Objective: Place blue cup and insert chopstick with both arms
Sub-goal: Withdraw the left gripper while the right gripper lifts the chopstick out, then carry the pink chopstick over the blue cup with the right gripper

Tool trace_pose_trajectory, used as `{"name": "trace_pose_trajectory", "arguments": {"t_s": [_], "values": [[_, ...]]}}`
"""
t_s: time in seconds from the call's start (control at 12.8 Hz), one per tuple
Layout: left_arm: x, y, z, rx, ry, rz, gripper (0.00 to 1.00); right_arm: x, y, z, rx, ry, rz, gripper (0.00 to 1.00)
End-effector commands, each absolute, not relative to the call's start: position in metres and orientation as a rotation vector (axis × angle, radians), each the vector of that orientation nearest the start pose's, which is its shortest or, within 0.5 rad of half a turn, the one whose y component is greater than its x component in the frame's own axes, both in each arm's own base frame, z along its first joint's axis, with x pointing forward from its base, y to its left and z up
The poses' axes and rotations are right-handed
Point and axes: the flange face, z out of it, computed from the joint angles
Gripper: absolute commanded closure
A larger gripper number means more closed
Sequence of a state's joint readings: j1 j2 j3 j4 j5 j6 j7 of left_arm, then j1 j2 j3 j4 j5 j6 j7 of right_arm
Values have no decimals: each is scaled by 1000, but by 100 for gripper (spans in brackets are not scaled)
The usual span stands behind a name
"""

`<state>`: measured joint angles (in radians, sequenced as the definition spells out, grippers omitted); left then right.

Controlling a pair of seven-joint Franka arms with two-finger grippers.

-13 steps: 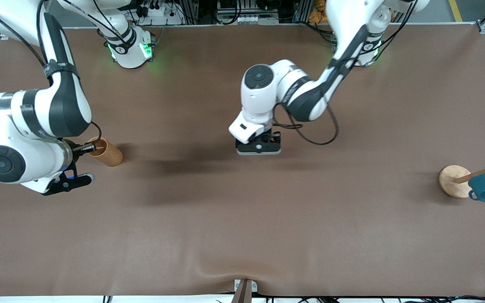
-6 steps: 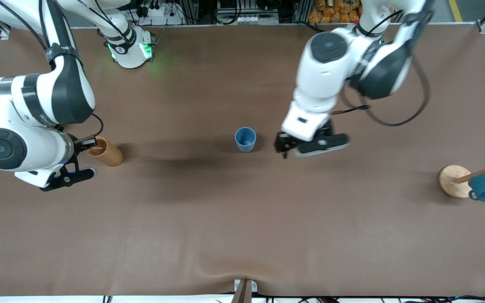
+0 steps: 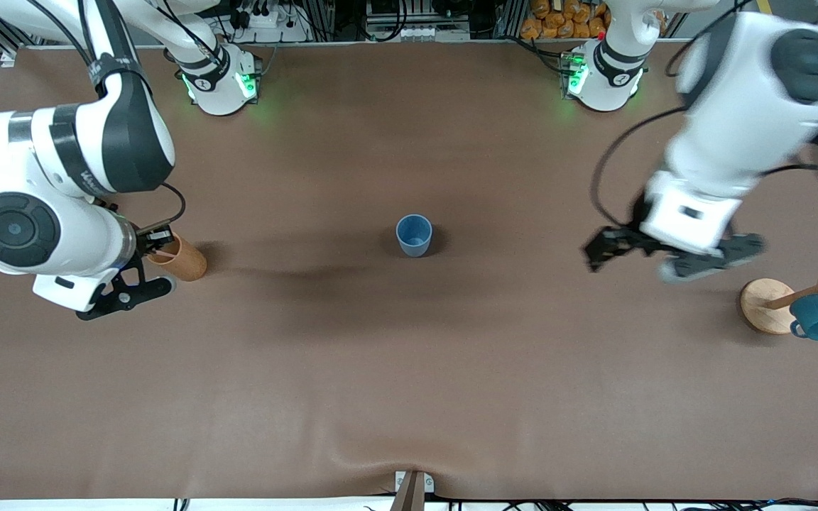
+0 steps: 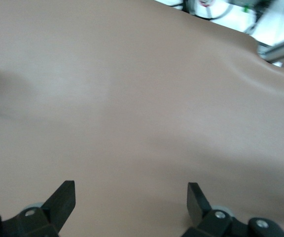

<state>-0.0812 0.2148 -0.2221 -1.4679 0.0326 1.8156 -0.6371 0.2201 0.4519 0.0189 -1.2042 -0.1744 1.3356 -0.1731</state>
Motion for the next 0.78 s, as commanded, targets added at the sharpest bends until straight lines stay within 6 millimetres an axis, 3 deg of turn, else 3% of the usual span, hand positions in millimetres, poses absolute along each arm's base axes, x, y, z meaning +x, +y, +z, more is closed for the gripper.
{"name": "trace_pose_trajectory", "arguments": {"t_s": [0.0, 0.16, 0.31, 0.39, 0.47, 0.7], "values": [[613, -143, 582, -3148, -610, -130, 0, 631, 157, 530, -3178, -744, 437, 100], [610, -112, 585, -3100, -585, -84, 0, 620, 189, 541, -3126, -819, 378, 100], [598, -86, 615, -3099, -543, -142, 0, 610, 240, 557, -3075, -955, 213, 100], [595, -61, 619, -3087, -559, -118, 0, 604, 263, 560, -3043, -1013, 162, 100], [594, -49, 619, -3097, -535, -92, 0, 598, 282, 563, -3015, -1060, 118, 100], [583, -32, 633, -3101, -438, -88, 0, 582, 335, 565, -2931, -1179, 7, 100]]}}
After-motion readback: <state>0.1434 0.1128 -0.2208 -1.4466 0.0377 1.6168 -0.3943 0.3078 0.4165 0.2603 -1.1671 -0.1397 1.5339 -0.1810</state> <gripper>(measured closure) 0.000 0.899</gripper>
